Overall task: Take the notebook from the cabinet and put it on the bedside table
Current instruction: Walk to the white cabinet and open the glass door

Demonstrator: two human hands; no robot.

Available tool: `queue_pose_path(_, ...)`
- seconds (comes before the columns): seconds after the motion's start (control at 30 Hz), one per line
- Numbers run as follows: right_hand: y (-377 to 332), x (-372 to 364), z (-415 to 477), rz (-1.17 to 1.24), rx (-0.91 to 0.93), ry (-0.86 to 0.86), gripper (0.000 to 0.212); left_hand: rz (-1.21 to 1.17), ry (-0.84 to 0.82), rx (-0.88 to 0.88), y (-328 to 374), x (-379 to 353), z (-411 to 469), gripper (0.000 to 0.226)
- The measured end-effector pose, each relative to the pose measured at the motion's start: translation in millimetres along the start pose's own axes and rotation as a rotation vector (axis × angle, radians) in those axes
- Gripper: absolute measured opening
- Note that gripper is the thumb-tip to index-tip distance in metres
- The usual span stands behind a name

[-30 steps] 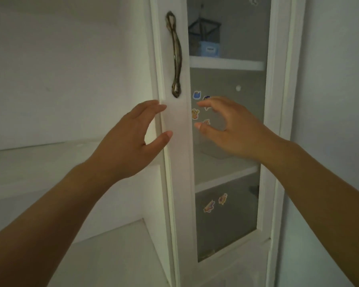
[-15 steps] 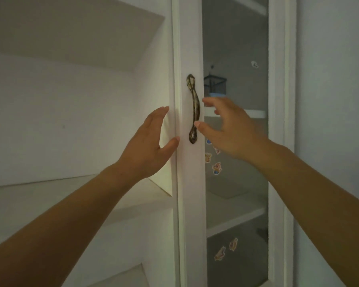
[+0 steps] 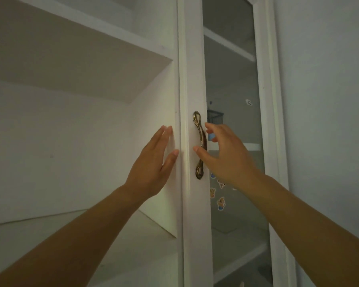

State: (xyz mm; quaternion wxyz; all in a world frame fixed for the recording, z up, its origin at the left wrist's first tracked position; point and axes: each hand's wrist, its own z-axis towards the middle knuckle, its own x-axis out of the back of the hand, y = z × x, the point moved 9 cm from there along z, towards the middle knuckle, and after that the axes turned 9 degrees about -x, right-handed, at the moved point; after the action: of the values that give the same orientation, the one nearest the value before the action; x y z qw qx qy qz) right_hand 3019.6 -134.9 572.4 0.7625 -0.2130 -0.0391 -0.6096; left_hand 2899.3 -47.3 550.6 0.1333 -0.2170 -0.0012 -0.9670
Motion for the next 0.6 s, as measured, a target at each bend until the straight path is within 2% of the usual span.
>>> queue_pose_path(0.27, -7.5, -1.6, -4.6, -0.004, 0.002, 0.077, 0.049, -0.189, 0.037, 0.013, -9.9, -25.1, -1.8, 0.058)
queue_pose_path(0.6, -10.9, -9.1, -14.5, 0.065, -0.055, 0.167, 0.049, -0.218, 0.071, -0.002, -15.2, -31.1, -0.5, 0.055)
